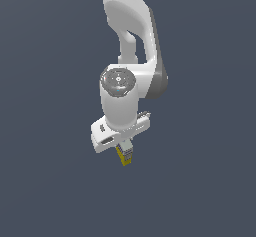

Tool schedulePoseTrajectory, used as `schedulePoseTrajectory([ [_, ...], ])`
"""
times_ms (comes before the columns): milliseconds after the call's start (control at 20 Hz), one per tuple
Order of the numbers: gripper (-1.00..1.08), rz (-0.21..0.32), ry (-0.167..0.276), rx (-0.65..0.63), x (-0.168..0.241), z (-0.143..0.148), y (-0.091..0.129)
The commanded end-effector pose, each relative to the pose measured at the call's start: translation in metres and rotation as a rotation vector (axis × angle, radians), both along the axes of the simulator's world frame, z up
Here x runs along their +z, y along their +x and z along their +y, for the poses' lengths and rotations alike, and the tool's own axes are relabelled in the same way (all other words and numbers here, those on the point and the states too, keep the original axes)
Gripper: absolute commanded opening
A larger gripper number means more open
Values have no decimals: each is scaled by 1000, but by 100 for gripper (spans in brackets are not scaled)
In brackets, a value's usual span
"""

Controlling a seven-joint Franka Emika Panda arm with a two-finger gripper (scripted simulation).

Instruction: Pick up the object and move it to a goal position.

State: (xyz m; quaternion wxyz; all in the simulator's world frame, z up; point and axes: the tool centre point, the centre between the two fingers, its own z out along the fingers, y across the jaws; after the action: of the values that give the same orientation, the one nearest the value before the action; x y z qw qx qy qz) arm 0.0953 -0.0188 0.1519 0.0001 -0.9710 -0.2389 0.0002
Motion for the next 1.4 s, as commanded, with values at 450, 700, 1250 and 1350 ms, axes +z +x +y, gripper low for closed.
schedulePoseTrajectory([
  [450, -100, 0, 0, 0, 2, 1, 0],
  [700, -100, 0, 0, 0, 18, 13, 1],
  [1250, -100, 0, -1, 0, 97, 74, 6],
  [1350, -100, 0, -1, 0, 113, 87, 7],
])
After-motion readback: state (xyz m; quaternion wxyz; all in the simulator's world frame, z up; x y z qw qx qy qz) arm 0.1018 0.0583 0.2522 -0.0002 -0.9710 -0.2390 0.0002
